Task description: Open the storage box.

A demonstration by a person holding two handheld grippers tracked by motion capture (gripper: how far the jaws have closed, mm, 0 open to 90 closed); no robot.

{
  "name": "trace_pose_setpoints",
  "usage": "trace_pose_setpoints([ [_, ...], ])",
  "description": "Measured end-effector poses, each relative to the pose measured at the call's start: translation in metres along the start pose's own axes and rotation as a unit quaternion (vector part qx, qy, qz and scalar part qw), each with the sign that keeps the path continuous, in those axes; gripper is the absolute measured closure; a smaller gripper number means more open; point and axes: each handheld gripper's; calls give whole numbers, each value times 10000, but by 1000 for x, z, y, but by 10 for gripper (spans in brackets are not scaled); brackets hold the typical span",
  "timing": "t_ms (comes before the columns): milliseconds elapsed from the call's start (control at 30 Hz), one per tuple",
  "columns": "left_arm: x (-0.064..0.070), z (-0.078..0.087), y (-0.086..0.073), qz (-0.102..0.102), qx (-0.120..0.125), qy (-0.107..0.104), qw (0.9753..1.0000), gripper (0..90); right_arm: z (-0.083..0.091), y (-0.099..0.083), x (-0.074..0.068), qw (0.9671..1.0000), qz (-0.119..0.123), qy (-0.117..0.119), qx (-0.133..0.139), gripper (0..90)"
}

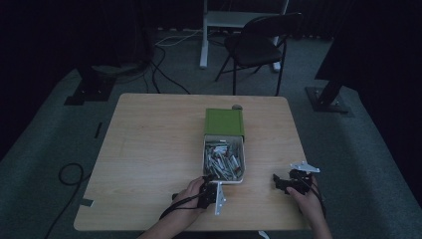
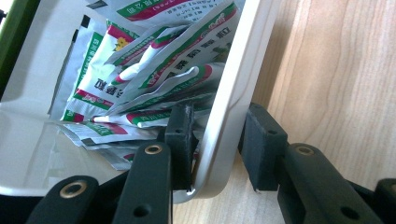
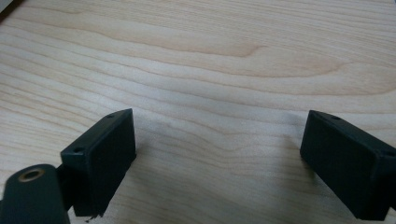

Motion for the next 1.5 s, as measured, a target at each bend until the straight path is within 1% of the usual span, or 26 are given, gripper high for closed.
trace_pose_setpoints([
  [133,1,2,-1,-1,-12,-33,10000,668,0,0,0,10000,0,0,0,101],
  [167,1,2,-1,76,48,-57,9999,666,0,0,0,10000,0,0,-1,101],
  [233,0,3,-2,107,66,-118,9999,660,0,0,0,10000,0,0,0,101],
  [267,0,3,-2,194,128,-161,9996,654,0,0,0,10000,0,0,0,101],
  [300,-1,5,-2,210,137,-206,9995,648,0,0,0,10000,-1,0,0,101],
  [433,-4,11,-2,374,390,-426,9976,614,0,0,0,10000,0,1,0,101],
  [467,-4,11,-2,374,390,-426,9976,614,0,0,0,10000,0,1,0,101],
  [500,-6,15,-2,534,552,-496,9958,614,0,0,0,10000,0,0,0,101],
  [533,-7,17,-2,589,599,-531,9951,614,0,0,0,10000,-1,0,1,101],
  [600,-9,21,-2,810,786,-637,9916,614,0,0,0,10000,-1,0,0,101],
  [667,-11,25,-4,941,888,-790,9884,614,0,0,0,10000,0,0,0,101],
  [700,-12,27,-5,1063,973,-859,9858,614,0,0,0,10000,0,0,0,101],
  [833,-13,33,-11,1308,1163,-1124,9781,614,0,0,0,10000,0,0,1,101],
  [967,-14,38,-17,1431,1245,-1189,9746,612,0,0,0,10000,0,0,0,101],
  [1033,-15,42,-21,1478,1265,-1186,9737,612,0,0,0,10000,0,0,1,101],
  [1067,-16,43,-24,1542,1285,-1203,9722,612,0,0,0,10000,0,0,0,101],
  [1133,-17,45,-30,1615,1270,-1194,9714,612,0,0,0,10000,-1,0,0,101],
  [1167,-18,45,-33,1692,1281,-1182,9701,612,0,0,0,10000,0,0,0,101],
  [1200,-18,46,-36,1736,1264,-1169,9697,612,0,0,0,10000,-1,0,0,101],
  [1233,-19,46,-40,1817,1270,-1141,9684,612,0,0,0,10000,-1,0,0,101],
  [1300,-21,47,-46,1912,1255,-1114,9671,612,0,0,0,10000,-1,1,1,101],
  [1333,-21,47,-49,2017,1296,-1103,9646,612,0,0,0,10000,-1,0,0,101],
  [1367,-22,48,-53,2078,1300,-1097,9633,612,0,0,0,10000,-1,0,0,101],
  [1433,-23,48,-59,2165,1277,-1043,9623,612,0,0,0,10000,0,0,0,101],
  [1467,-23,49,-62,2237,1286,-1037,9606,612,0,0,0,10000,0,0,1,101],
  [1500,-24,49,-66,2278,1273,-1051,9596,612,0,0,0,10000,3,-1,-3,101],
])
Point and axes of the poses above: each handheld gripper's, and its own axes: z roughly backward along the jaws, y roughly out of its top, x roughly to its right, and after that the axes turned 13 degrees about -y, right-handed
